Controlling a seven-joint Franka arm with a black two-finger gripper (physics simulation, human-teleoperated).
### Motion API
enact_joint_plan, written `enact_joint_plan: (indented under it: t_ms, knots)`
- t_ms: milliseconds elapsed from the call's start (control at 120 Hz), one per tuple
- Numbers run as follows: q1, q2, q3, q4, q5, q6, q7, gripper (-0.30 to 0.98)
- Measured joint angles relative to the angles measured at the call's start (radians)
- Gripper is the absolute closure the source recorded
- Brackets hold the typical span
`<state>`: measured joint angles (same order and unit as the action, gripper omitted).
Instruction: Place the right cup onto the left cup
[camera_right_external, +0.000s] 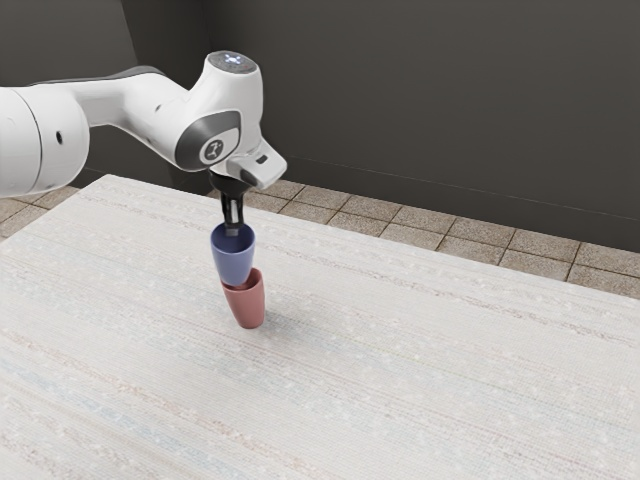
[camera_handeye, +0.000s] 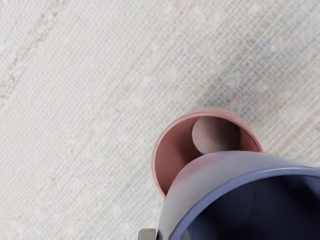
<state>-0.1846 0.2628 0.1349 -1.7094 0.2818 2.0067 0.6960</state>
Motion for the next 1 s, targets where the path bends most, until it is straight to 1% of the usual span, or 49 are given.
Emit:
enact_joint_plan:
  t_ms: [233,475,717,892,1000]
  knots:
    - [0.001,0.042,0.0,0.054,-0.006,0.0,0.022,0.79]
    - [0.006,0.073,0.0,0.056,-0.053,0.002,0.039,0.79]
    - [0.03,0.087,0.0,0.054,-0.067,0.006,0.05,0.79]
    - [0.031,0.083,-0.001,0.056,-0.074,0.0,0.059,0.41]
    - [0.031,0.042,-0.001,0.058,-0.085,-0.021,0.064,0.24]
